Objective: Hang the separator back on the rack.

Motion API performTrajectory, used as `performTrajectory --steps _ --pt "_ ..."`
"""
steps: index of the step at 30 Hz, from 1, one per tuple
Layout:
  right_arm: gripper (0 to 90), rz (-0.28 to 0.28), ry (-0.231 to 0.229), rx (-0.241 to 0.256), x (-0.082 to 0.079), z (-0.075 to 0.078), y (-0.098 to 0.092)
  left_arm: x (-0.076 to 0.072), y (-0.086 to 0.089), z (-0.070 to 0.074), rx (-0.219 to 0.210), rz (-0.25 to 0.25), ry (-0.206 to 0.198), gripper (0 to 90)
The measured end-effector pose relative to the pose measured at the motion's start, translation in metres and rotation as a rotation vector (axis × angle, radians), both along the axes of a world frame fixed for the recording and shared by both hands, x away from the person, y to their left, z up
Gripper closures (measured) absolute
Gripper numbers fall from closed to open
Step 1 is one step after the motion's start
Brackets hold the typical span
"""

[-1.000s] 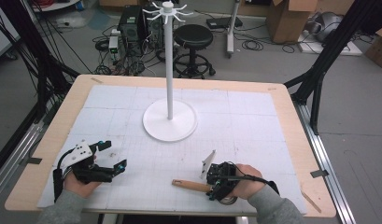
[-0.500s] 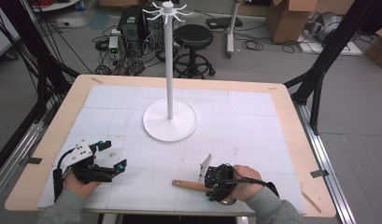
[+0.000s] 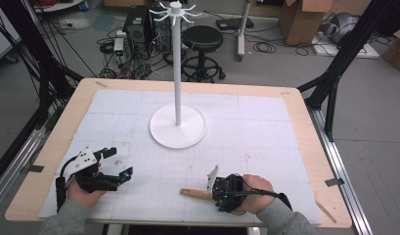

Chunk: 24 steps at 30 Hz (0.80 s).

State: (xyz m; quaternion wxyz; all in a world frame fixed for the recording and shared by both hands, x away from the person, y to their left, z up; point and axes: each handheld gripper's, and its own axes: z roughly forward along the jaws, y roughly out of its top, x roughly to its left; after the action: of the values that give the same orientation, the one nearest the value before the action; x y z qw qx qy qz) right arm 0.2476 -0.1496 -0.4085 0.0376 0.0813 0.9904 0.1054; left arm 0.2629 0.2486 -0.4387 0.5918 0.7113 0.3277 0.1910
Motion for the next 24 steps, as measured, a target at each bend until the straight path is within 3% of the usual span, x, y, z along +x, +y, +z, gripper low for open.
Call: performTrajectory --steps 10,24 --pt "64.3 -0.023 0.037 0.034 0.0063 -0.0005 -0.0055 0.0001 -0.0003 -0.0002 0.002 -0.002 0.002 1.8" --pt "68.9 -0.023 0.020 0.050 0.0068 -0.0015 -0.0066 0.0002 -0.0003 -0.0004 0.001 -0.004 0.004 1.8"
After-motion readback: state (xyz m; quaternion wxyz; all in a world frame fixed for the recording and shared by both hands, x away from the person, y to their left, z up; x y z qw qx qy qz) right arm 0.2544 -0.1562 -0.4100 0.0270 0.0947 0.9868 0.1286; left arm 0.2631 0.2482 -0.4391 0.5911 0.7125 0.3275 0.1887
